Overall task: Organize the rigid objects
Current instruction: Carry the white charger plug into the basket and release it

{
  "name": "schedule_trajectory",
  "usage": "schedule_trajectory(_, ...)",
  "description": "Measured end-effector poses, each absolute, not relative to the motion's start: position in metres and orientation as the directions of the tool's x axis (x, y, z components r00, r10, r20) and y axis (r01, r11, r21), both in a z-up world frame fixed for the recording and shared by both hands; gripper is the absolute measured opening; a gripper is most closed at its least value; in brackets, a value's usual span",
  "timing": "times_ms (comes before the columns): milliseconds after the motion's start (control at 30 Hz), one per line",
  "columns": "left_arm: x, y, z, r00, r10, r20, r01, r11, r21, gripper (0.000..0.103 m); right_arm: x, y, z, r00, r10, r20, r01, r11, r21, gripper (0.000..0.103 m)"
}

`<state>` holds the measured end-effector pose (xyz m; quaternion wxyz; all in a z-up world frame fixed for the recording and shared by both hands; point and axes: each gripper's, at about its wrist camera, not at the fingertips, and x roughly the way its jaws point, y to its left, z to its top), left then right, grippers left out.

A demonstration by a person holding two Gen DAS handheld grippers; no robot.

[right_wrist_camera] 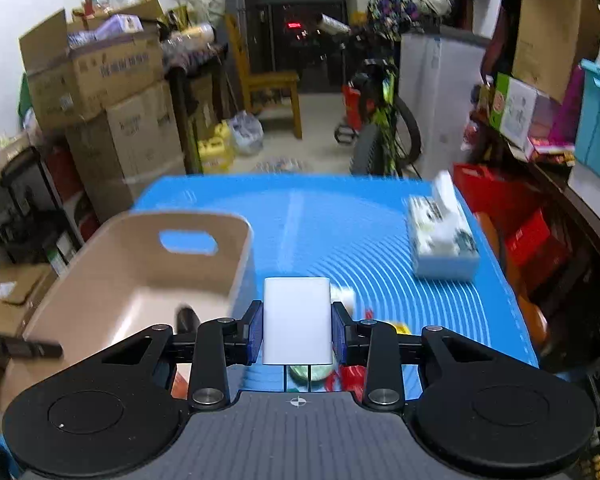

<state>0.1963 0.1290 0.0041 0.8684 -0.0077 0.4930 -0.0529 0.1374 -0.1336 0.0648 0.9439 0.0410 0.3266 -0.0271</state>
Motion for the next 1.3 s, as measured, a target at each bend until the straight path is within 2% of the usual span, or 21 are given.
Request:
schedule_trajectory(167,0.196,0.128,0.004,0.508,-0.1,-0.856,0.084,0.994,-0.067,0.005,0.158,-0.108,0.068,0.793,0.017,-0.609,0.024,0.998,0.06,0.043)
schedule_trajectory(500,0.196,0.129,0.004,0.508,-0.1,-0.856,0.084,0.994,-0.067,0.005,0.191,-0.069,0.041,0.732,0.095,-0.675,-0.052,0.995,0.083,0.043)
schedule_trajectory(533,0.196,0.129,0.004,0.508,-0.1,-0.856,0.084,0.994,-0.066,0.005,0.191,-0.065,0.039,0.729,0.095,-0.678,-0.059,0.995,0.076,0.042)
schedule_trajectory(567,0.196,0.129,0.004,0.508,-0.1,-0.856,0.084,0.994,-0.066,0.005,0.192,-0.061,0.036,0.725,0.094,-0.682,-0.069,0.996,0.064,0.033)
schedule_trajectory(600,0.196,0.129,0.004,0.508,-0.099,-0.856,0.084,0.994,-0.066,0.005,0.193,-0.057,0.033,0.719,0.097,-0.688,-0.079,0.995,0.057,0.03)
schedule_trajectory(767,0.196,0.129,0.003,0.511,-0.1,-0.854,0.08,0.994,-0.068,0.005,0.202,-0.04,0.02,0.677,0.134,-0.723,-0.131,0.99,0.061,0.026)
schedule_trajectory(1033,0.195,0.129,0.003,0.509,-0.103,-0.854,0.08,0.994,-0.072,0.005,0.208,-0.034,0.006,0.639,0.133,-0.757,-0.136,0.989,0.059,0.027)
schedule_trajectory(1100,0.196,0.129,0.003,0.509,-0.103,-0.854,0.08,0.994,-0.072,0.005,0.203,-0.042,0.007,0.646,0.13,-0.752,-0.121,0.99,0.067,0.046)
schedule_trajectory(1167,0.195,0.13,0.003,0.509,-0.105,-0.854,0.08,0.994,-0.074,0.005,0.197,-0.054,0.01,0.664,0.127,-0.737,-0.103,0.992,0.078,0.06)
schedule_trajectory(1300,0.196,0.13,0.003,0.509,-0.104,-0.854,0.079,0.994,-0.074,0.005,0.183,-0.078,0.02,0.701,0.128,-0.702,-0.083,0.992,0.097,0.064)
